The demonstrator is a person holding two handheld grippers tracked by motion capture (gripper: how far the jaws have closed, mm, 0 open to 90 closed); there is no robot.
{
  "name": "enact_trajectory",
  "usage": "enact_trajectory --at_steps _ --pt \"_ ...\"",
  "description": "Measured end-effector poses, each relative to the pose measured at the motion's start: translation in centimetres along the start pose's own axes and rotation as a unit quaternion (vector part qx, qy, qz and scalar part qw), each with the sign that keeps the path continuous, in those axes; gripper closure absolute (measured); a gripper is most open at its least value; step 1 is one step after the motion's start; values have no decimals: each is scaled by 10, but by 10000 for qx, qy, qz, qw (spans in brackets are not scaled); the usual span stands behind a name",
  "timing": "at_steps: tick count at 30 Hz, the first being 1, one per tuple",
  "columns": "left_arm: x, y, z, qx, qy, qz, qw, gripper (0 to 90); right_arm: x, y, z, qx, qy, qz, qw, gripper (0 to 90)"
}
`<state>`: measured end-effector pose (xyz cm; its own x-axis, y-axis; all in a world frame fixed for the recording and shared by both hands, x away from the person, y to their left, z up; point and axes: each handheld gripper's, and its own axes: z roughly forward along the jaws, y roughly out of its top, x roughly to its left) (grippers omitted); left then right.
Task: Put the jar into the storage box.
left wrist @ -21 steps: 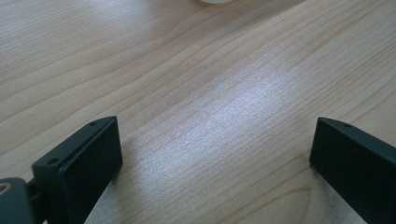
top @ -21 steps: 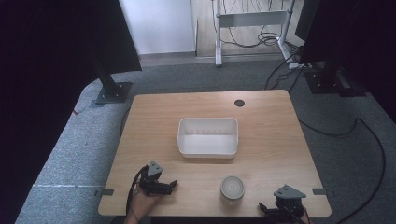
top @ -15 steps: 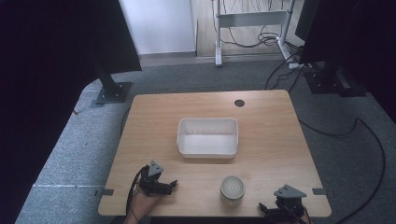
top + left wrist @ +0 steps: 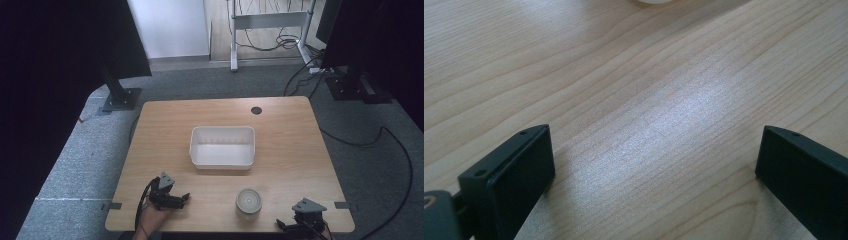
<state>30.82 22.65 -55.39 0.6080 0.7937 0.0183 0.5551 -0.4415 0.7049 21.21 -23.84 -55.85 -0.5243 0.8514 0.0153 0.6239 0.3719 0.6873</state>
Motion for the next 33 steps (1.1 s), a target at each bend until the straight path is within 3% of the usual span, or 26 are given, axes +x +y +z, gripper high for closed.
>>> enact_trajectory --at_steps 13,33 --pt "0 0 0 -1 2 -1 10000 21 1 0 -2 -10 82 1 10000 22" --pt "0 0 0 -8 3 0 10000 21 7 10 -10 -281 141 -75 9995 22"
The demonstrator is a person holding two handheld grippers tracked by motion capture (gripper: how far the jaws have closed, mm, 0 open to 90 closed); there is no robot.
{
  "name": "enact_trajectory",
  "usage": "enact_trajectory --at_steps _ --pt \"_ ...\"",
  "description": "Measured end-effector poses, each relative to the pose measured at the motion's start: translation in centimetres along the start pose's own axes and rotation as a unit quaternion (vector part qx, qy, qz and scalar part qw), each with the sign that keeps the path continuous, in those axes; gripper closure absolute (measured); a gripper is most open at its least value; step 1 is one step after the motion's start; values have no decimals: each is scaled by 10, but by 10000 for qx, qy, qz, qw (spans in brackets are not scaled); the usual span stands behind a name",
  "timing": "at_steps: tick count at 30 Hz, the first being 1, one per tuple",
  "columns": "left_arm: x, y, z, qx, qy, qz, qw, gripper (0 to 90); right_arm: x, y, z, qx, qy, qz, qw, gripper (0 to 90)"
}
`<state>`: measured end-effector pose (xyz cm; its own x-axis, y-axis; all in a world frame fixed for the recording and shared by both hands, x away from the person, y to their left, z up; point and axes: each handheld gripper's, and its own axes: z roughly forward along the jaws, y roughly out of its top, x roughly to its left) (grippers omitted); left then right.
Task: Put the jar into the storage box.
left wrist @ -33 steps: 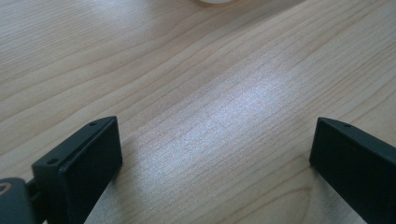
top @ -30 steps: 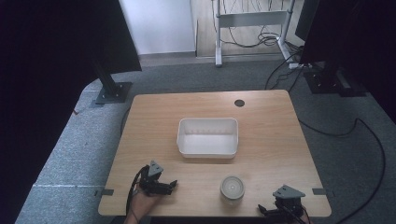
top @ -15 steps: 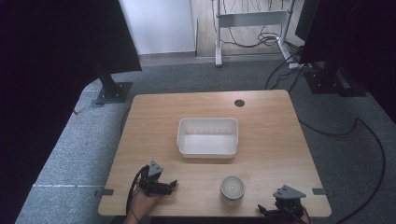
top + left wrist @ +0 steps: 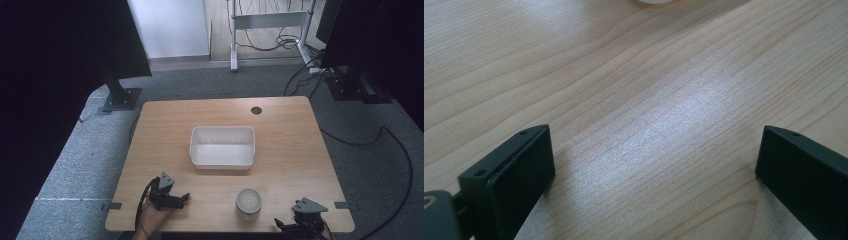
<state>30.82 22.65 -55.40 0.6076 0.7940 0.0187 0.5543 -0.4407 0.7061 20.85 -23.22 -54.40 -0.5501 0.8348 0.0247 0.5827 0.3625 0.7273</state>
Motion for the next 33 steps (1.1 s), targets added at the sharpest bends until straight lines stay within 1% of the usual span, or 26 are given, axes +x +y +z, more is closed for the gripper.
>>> enact_trajectory --at_steps 12,15,33 --pt "0 0 0 2 0 1 10000 21 4 7 -3 -173 120 6 9998 28" --pt "0 0 0 -1 0 -1 10000 21 7 10 -4 -241 166 -24 9996 28" --pt "0 0 0 0 0 -1 10000 21 18 29 -4 -442 331 -233 9982 23"
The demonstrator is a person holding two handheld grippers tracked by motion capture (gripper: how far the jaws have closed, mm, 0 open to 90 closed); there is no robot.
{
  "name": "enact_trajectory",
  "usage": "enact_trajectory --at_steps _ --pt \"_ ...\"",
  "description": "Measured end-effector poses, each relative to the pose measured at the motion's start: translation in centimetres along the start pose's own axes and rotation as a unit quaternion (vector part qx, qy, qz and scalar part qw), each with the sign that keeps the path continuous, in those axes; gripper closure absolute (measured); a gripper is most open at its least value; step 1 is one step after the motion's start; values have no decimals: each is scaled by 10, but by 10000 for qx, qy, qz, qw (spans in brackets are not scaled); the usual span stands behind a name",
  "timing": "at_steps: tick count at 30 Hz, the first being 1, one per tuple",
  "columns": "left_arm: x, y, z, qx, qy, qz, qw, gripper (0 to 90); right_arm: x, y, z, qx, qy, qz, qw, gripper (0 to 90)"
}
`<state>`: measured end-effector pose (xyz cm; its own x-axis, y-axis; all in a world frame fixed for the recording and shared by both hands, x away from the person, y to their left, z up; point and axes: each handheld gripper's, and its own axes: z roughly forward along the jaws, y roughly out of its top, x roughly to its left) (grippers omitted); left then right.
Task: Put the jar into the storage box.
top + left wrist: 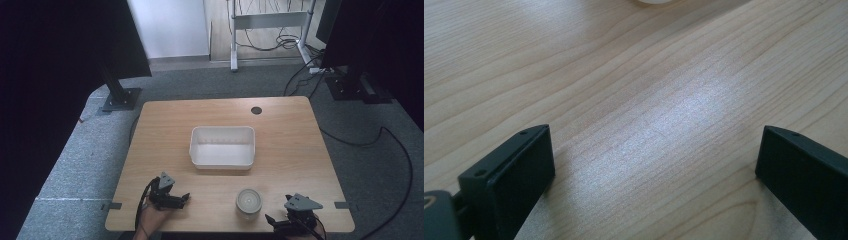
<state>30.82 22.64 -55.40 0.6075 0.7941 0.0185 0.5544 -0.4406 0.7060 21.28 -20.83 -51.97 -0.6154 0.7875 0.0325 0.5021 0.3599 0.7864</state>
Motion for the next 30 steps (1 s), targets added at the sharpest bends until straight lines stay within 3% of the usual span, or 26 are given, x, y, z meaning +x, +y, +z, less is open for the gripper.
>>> enact_trajectory --at_steps 19,30 --pt "0 0 0 -14 0 -17 10000 21 16 20 9 -213 378 -247 9988 7" --pt "0 0 0 -15 0 -16 10000 21 22 25 17 -201 535 -301 9979 2"
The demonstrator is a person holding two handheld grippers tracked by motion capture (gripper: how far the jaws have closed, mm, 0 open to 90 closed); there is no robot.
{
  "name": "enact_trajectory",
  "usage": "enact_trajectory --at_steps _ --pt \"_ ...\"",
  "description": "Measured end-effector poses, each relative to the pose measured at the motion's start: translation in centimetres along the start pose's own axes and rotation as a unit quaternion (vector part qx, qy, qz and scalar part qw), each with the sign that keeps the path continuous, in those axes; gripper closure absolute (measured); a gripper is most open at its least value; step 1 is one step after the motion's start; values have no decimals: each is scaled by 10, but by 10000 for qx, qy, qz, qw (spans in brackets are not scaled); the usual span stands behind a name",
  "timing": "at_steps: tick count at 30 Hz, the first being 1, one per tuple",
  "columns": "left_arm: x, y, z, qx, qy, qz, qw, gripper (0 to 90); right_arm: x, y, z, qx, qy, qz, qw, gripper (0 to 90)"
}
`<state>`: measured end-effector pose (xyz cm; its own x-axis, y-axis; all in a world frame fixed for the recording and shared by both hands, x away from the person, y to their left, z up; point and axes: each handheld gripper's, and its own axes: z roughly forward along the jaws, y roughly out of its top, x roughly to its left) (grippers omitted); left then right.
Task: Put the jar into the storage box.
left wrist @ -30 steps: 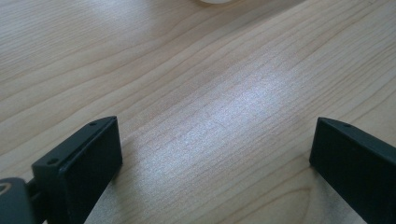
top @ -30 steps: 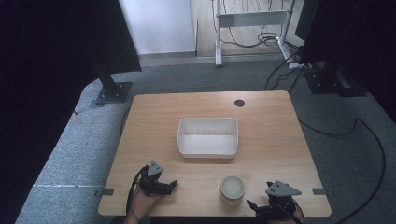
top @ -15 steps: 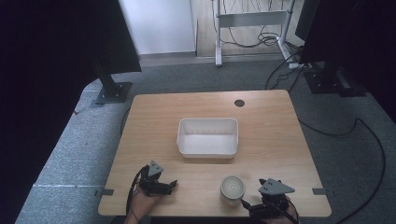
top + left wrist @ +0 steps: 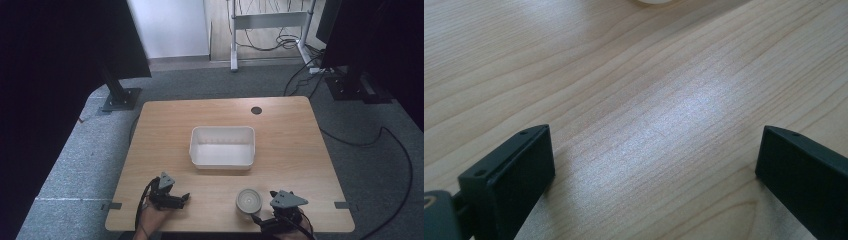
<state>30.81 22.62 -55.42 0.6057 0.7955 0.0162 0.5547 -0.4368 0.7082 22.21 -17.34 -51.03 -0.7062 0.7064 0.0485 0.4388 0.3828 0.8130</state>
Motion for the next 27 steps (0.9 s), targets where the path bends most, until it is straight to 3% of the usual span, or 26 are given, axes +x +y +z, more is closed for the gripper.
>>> enact_trajectory --at_steps 15,27 --pt "0 0 0 3 0 2 10000 21 9 5 20 46 142 -62 9999 2" --pt "0 0 0 1 0 1 10000 21 15 6 36 136 25 -110 9998 11"
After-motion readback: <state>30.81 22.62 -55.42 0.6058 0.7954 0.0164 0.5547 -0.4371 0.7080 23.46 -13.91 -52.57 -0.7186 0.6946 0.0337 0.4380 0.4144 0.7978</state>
